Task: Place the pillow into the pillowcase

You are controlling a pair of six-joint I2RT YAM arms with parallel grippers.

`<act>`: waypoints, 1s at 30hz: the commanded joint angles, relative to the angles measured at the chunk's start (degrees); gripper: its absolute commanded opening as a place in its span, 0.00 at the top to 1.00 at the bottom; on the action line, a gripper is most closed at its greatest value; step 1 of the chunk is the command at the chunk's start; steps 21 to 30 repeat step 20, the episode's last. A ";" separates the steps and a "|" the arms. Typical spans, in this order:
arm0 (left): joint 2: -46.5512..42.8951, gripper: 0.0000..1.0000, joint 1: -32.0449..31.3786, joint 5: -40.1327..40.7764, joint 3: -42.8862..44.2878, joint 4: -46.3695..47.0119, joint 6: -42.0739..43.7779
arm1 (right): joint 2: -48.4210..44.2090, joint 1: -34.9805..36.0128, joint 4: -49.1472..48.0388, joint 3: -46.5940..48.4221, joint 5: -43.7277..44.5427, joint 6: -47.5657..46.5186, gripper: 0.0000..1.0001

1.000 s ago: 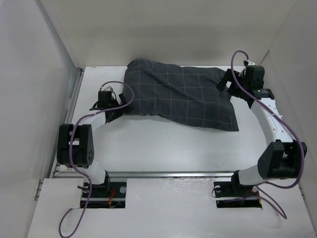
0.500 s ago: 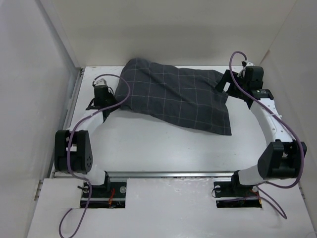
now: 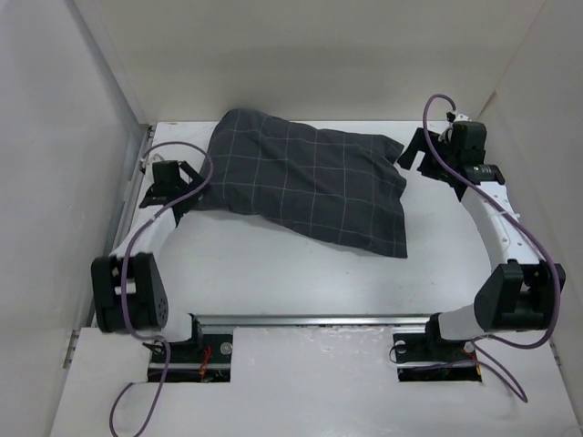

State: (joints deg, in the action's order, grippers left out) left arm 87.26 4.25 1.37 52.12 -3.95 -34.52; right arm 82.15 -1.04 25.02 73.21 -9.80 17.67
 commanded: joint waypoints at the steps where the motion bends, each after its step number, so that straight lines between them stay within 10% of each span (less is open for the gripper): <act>1: -12.80 0.00 -0.30 4.86 3.69 -3.50 0.42 | -4.10 0.07 -3.22 0.79 3.28 -1.23 0.00; 30: -26.09 0.00 -0.82 8.22 6.59 -5.63 4.99 | -6.82 0.07 -6.56 0.62 2.86 0.08 0.00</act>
